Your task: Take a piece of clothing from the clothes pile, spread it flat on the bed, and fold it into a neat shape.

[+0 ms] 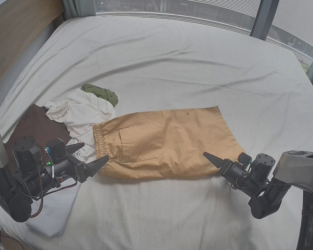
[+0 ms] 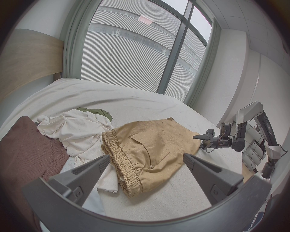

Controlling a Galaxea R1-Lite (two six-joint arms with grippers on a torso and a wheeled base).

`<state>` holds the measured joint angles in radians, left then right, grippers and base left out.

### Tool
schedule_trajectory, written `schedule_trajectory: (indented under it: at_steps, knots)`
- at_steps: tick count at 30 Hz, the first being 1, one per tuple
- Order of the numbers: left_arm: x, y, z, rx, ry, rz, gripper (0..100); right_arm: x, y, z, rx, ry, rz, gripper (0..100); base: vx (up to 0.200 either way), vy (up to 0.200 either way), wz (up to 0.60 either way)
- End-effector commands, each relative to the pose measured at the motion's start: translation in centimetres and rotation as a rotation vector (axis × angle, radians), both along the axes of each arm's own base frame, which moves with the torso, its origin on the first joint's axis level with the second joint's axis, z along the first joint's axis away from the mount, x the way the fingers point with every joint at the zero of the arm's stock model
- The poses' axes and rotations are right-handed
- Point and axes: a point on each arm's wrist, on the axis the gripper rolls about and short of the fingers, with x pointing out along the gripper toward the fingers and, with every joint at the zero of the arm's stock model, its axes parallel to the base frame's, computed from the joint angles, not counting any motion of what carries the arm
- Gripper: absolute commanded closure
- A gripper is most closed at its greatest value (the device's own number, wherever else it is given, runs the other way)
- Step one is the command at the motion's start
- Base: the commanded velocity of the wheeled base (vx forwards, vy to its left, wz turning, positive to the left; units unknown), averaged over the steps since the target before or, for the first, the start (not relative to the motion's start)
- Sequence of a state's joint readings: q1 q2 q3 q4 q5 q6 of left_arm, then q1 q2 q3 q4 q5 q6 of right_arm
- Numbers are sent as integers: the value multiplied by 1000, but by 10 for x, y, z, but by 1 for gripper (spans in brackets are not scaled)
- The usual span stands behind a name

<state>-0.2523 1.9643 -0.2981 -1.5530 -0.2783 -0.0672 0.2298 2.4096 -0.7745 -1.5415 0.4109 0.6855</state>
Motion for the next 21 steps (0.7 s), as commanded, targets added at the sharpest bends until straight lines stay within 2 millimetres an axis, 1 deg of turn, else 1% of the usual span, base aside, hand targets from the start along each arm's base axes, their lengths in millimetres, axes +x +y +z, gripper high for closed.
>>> schedule_trajectory:
  at_steps: [1, 5, 16, 17, 21]
  knots:
    - [0, 0, 0, 0, 0, 0, 0, 3, 2, -1, 4, -3, -9, 0, 0, 0, 0]
    - [0, 0, -1, 0, 2, 1, 0, 6, 3, -3, 14, -3, -22, 0, 0, 0, 0]
    - [0, 0, -1, 1, 5, 0, 0, 7, 4, -3, 26, 3, -25, 0, 0, 0, 0]
    - [0, 0, -1, 1, 5, 1, 0, 7, 4, -3, 26, 3, -25, 100, 0, 0, 0]
    - [1, 0, -2, 1, 6, 1, 0, 7, 4, -6, 24, 11, -26, 100, 0, 0, 0]
